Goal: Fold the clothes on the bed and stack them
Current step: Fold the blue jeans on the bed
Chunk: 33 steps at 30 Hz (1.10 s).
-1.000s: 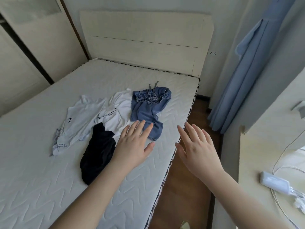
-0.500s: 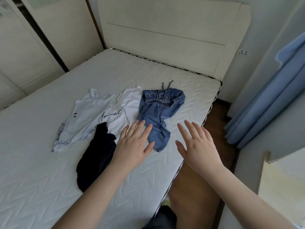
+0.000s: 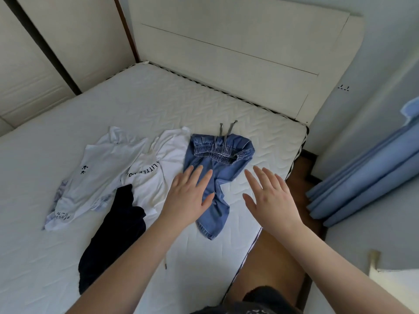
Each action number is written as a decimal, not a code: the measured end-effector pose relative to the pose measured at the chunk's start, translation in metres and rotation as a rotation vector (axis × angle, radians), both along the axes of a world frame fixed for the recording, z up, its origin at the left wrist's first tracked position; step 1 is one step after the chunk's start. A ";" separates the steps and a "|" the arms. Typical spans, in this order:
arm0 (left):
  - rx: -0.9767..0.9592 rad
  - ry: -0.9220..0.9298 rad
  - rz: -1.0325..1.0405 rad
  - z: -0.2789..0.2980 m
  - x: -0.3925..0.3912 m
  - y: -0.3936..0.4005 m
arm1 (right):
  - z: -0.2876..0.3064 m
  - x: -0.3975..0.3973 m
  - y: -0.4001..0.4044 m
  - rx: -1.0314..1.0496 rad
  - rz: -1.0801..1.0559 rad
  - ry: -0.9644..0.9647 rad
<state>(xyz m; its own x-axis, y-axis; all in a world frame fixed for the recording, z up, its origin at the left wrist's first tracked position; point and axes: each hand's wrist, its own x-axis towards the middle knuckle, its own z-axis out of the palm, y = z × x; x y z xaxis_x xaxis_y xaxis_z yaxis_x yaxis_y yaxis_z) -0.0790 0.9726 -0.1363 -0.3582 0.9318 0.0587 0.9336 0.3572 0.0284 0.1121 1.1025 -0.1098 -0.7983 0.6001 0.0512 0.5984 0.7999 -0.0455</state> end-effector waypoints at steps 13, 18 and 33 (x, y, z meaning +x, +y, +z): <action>-0.128 -0.018 -0.022 -0.072 -0.075 0.166 | -0.082 -0.093 0.171 -0.122 0.169 -0.153; -0.193 -0.046 -0.054 -0.113 -0.120 0.238 | -0.119 -0.141 0.247 -0.098 0.244 -0.074; -0.429 -0.179 0.019 -0.313 -0.189 0.336 | -0.333 -0.235 0.348 -0.293 0.289 -0.357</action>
